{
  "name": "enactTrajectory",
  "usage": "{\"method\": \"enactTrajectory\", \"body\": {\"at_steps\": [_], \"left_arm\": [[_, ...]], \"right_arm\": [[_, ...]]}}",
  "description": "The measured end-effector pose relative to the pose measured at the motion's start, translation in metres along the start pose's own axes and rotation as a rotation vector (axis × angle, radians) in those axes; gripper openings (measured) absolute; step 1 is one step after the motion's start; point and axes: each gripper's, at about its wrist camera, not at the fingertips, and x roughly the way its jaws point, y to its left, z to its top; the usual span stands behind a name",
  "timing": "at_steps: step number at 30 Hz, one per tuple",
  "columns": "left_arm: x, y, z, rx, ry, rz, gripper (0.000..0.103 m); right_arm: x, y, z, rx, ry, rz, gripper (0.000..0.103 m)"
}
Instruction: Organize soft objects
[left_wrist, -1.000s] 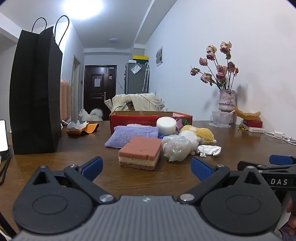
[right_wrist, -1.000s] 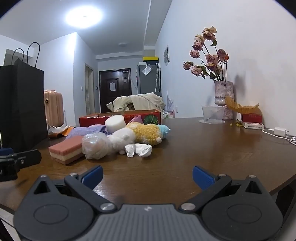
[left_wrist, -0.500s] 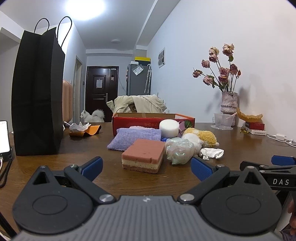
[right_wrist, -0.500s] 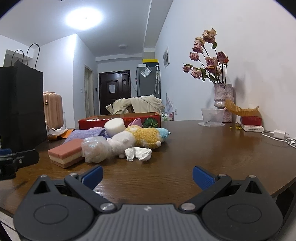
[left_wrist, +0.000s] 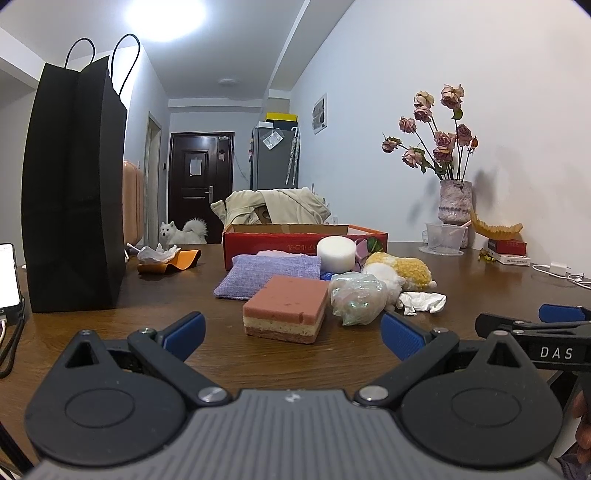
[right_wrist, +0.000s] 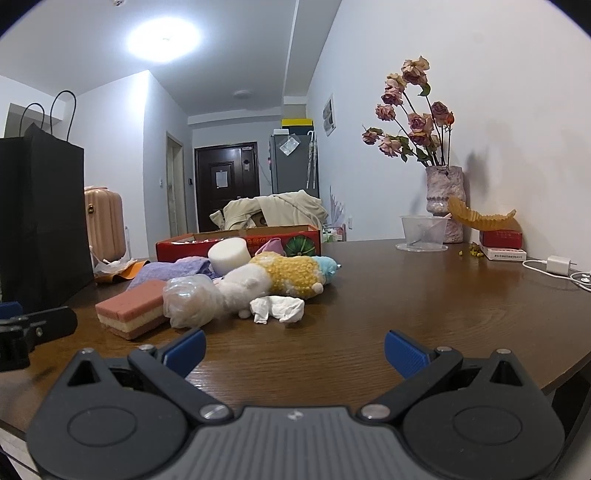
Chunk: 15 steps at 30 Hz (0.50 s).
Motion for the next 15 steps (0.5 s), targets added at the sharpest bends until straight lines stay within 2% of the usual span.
{"method": "enactTrajectory", "body": {"at_steps": [15], "left_arm": [[-0.0026,-0.0012,0.0006,0.002,-0.018,-0.003,0.103]], "right_arm": [[-0.003,-0.0011,0.0007,0.002,-0.012,-0.001,0.103]]}}
